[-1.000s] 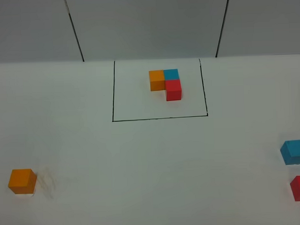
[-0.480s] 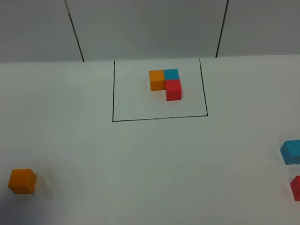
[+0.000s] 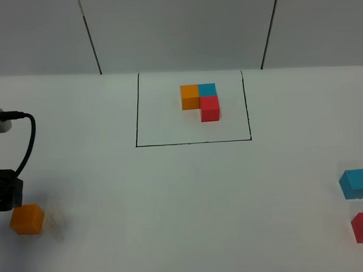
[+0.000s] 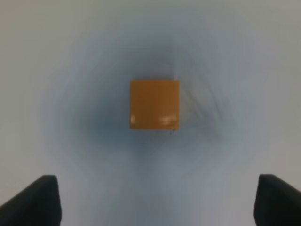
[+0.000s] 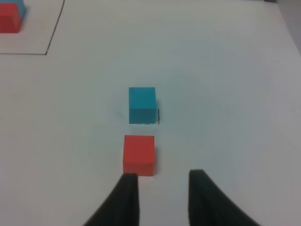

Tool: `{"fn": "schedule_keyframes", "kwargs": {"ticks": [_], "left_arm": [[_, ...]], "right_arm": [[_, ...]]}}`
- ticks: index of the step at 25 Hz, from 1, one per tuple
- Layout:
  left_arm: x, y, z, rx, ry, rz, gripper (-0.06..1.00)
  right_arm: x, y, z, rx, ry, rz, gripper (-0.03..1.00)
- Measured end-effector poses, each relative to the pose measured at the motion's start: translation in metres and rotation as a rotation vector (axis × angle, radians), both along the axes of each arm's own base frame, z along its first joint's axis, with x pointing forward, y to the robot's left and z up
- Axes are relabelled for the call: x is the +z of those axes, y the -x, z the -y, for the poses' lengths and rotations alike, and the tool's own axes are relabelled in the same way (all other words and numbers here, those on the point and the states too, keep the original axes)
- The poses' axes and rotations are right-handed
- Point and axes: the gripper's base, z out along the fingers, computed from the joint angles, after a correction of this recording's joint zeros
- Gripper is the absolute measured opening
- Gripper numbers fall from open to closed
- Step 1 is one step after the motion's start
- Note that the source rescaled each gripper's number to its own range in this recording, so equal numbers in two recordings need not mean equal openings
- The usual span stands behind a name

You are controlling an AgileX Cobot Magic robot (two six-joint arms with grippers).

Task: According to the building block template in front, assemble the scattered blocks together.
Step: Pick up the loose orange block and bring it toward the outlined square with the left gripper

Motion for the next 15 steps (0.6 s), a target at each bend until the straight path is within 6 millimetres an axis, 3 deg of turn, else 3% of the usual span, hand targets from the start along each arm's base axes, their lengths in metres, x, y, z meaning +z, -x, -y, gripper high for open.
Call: {"fn": "schedule_keyframes", "kwargs": {"ticks": [8,15], "left_arm": [[-0.042,-0.026,0.001,0.004,-0.001,-0.092,0.79],[-0.079,-0.035,0.002,0.003,0.002,-0.108,0.77]], "right_arm": [[0.000,0.000,0.000,0.000,-0.001,0.000,0.00],[0.000,0.000,0.000,0.000,-0.001,0.000,0.00]]}}
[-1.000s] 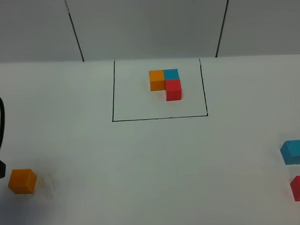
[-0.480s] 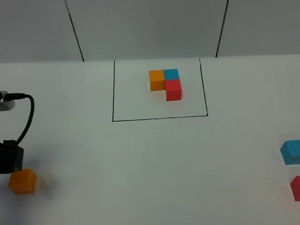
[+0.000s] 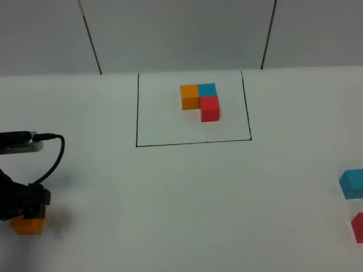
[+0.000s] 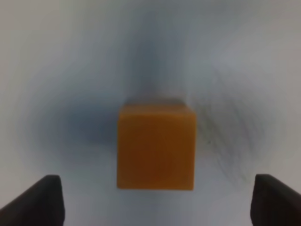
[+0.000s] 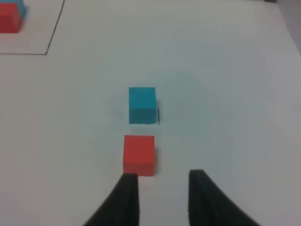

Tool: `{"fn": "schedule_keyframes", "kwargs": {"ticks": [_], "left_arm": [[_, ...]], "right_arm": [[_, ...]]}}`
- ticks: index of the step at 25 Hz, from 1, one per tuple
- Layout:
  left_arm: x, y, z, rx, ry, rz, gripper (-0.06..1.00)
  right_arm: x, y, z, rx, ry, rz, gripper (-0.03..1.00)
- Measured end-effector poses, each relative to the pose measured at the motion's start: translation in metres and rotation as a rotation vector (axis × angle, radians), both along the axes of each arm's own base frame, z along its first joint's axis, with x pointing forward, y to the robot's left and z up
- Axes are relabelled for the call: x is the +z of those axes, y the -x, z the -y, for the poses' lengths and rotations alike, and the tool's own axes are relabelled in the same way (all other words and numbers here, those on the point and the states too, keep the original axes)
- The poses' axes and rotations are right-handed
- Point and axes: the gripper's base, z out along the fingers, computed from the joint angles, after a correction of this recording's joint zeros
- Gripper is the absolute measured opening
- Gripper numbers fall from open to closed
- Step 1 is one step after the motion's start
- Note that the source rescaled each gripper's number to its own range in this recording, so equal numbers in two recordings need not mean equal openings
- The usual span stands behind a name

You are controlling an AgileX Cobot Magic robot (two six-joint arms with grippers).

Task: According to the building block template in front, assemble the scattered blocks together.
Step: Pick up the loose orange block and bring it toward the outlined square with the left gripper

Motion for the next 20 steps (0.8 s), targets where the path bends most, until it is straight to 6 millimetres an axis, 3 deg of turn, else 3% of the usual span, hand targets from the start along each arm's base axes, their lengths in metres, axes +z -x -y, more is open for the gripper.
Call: {"fn": "schedule_keyframes", "kwargs": {"ticks": [9,15,17,19,20], "left_arm": [[-0.027,-0.013,0.001,-0.003,0.002,0.001,0.72],[-0.038,-0.017,0.001,-0.003,0.003,-0.006,0.58],[-0.039,-0.017,0.001,-0.002,0.004,0.000,0.45],[-0.039,-0.018,0.001,-0.001,0.005,0.008,0.26],[-0.039,-0.019,0.001,-0.001,0.004,0.012,0.11]], "right_arm": [[0.000,0.000,0.000,0.000,0.001,0.000,0.00],[0.000,0.000,0.000,0.000,0.000,0.000,0.00],[0.000,0.000,0.000,0.000,0.000,0.000,0.00],[0.000,0.000,0.000,0.000,0.000,0.000,0.00],[0.000,0.000,0.000,0.000,0.000,0.000,0.00]]}}
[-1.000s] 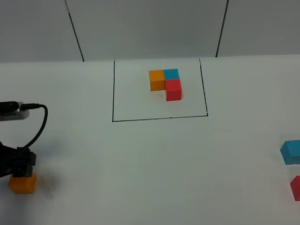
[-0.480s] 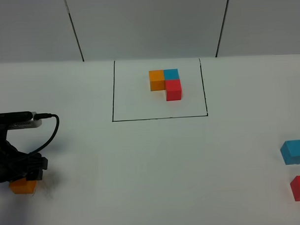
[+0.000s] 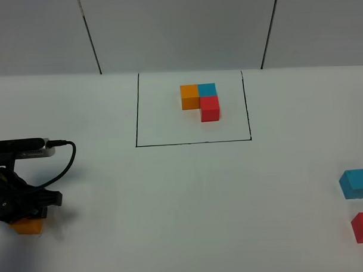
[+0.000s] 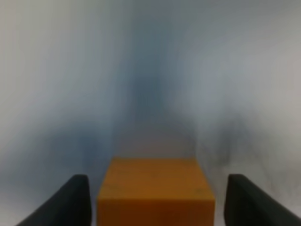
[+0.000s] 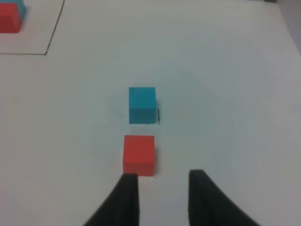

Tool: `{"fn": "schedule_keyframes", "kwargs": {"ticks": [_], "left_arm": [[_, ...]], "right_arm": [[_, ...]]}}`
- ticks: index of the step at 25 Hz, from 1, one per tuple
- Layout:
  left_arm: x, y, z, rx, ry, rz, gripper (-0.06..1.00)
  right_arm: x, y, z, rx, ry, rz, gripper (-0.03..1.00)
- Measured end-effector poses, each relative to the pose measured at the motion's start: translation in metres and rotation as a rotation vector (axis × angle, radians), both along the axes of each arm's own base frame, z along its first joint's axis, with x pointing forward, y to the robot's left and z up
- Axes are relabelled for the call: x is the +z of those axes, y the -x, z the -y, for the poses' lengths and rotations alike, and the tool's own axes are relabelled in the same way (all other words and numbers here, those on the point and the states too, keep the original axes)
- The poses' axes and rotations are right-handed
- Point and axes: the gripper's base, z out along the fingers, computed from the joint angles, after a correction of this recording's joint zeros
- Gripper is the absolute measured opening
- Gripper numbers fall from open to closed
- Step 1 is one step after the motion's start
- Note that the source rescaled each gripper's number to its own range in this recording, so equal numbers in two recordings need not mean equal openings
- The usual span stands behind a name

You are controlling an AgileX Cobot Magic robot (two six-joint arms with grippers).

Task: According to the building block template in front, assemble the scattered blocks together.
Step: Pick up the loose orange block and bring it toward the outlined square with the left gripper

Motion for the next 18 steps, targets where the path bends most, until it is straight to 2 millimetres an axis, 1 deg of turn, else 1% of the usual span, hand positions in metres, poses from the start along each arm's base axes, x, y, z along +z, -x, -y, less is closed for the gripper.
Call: {"fn": "schedule_keyframes", "kwargs": {"ticks": [1,4,6,7,9,12,15,18], "left_arm": [[0.000,0.000,0.000,-0.001,-0.001,0.002,0.00],[0.001,-0.001,0.000,-0.029,-0.007,0.008,0.01],[0.004,-0.005,0.002,-0.096,-0.023,0.017,0.01],[0.008,-0.010,0.007,-0.147,-0.032,0.030,0.01],[0.017,-0.018,0.021,-0.271,-0.053,0.050,0.01],[0.035,-0.030,0.054,-0.521,-0.089,0.086,0.01],[0.059,-0.040,0.089,-0.783,-0.120,0.137,0.01],[0.084,-0.043,0.119,-1.043,-0.161,0.165,0.01]], "right_arm": [[0.000,0.000,0.000,0.000,0.000,0.000,0.00],[0.000,0.000,0.000,0.000,0.000,0.000,0.00],[0.000,0.000,0.000,0.000,0.000,0.000,0.00],[0.000,0.000,0.000,0.000,0.000,0.000,0.00],[0.000,0.000,0.000,0.000,0.000,0.000,0.00],[0.000,0.000,0.000,0.000,0.000,0.000,0.00],[0.000,0.000,0.000,0.000,0.000,0.000,0.00],[0.000,0.000,0.000,0.000,0.000,0.000,0.00]]}}
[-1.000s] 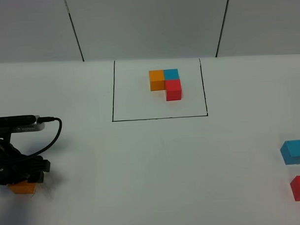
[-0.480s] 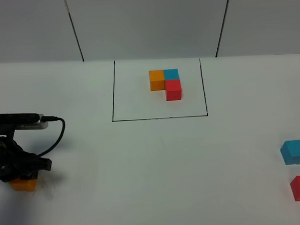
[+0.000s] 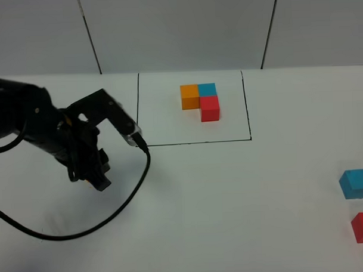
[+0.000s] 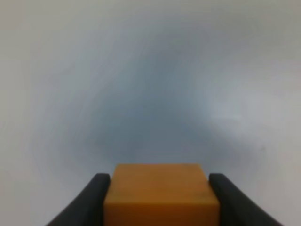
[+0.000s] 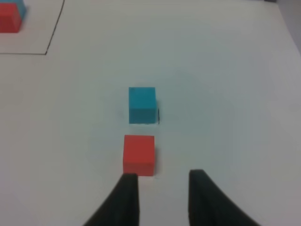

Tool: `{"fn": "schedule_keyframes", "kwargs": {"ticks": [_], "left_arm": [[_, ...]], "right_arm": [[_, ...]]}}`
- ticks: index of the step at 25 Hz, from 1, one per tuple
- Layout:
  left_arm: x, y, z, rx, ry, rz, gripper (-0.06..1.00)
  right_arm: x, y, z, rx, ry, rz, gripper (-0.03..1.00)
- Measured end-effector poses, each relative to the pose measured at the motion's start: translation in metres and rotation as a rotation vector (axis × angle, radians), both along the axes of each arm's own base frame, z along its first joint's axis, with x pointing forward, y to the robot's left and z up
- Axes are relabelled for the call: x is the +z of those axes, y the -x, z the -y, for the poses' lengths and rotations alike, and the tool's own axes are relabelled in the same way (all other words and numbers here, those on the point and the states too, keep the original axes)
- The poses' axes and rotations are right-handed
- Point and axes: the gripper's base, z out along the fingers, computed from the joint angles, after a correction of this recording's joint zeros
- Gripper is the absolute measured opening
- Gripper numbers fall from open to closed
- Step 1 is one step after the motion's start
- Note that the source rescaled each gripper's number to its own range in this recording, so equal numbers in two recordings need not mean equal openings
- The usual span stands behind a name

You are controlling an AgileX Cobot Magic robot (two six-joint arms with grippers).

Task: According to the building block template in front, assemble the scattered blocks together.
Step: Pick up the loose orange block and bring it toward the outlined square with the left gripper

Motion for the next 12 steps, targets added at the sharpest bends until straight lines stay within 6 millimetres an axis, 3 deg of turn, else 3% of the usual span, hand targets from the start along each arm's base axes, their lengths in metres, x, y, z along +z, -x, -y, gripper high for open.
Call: {"fn": "schedule_keyframes", "kwargs": {"ticks": [4,7,12], "left_arm": [[0.024,-0.004,0.029,-0.240,-0.052,-0.009,0.01],[0.030,-0.013,0.043,-0.321,-0.059,-0.027,0.01],[0.018,-0.024,0.070,-0.433,-0.074,-0.032,0.01]], "right_arm": [[0.000,0.000,0.000,0.001,-0.001,0.000,0.00],[0.000,0.000,0.000,0.001,-0.001,0.000,0.00],[0.000,0.000,0.000,0.001,-0.001,0.000,0.00]]}}
